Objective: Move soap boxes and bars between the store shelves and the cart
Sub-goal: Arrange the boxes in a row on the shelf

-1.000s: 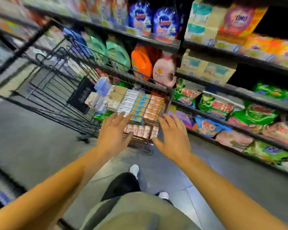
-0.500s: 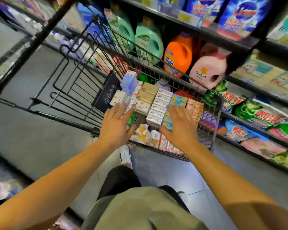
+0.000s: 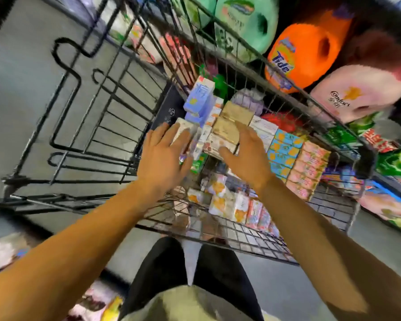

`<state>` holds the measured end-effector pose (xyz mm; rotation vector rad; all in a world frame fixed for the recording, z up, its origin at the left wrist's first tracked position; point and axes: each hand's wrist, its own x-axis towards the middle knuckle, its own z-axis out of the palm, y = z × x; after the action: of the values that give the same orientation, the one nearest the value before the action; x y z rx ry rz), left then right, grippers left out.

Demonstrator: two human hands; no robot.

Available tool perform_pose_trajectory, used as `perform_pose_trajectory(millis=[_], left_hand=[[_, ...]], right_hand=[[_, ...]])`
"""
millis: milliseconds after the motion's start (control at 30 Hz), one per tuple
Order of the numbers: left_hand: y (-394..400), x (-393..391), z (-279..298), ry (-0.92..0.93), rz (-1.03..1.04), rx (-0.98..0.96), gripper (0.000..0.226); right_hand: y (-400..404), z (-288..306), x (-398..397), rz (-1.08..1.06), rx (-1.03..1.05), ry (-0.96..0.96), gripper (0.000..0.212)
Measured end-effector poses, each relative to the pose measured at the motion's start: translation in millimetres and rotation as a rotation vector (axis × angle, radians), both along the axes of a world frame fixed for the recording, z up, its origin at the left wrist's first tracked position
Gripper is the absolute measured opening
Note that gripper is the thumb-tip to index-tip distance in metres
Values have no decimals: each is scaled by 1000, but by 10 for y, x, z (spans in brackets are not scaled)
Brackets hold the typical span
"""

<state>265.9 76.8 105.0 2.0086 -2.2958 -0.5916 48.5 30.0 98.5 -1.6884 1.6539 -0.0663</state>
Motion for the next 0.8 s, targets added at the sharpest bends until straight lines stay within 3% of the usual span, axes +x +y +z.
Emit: perform_pose_trajectory(millis=[367,567,700,800], left_hand=[[-314,21,-823,140,171,9,58],[-404,2,-969,201,265,20,62],[-488,-19,-976,242,290,0,62],[-574,-58,-952,298,325,5,63]], right_hand=[[-1041,-1184,719,-221,212,-248,65],[-1256,-1585,878,-381,111,-336,72],[-1263,-1560,680,-417,193,-398,39],[-1195,-1407,484,-391,283,-467,26]])
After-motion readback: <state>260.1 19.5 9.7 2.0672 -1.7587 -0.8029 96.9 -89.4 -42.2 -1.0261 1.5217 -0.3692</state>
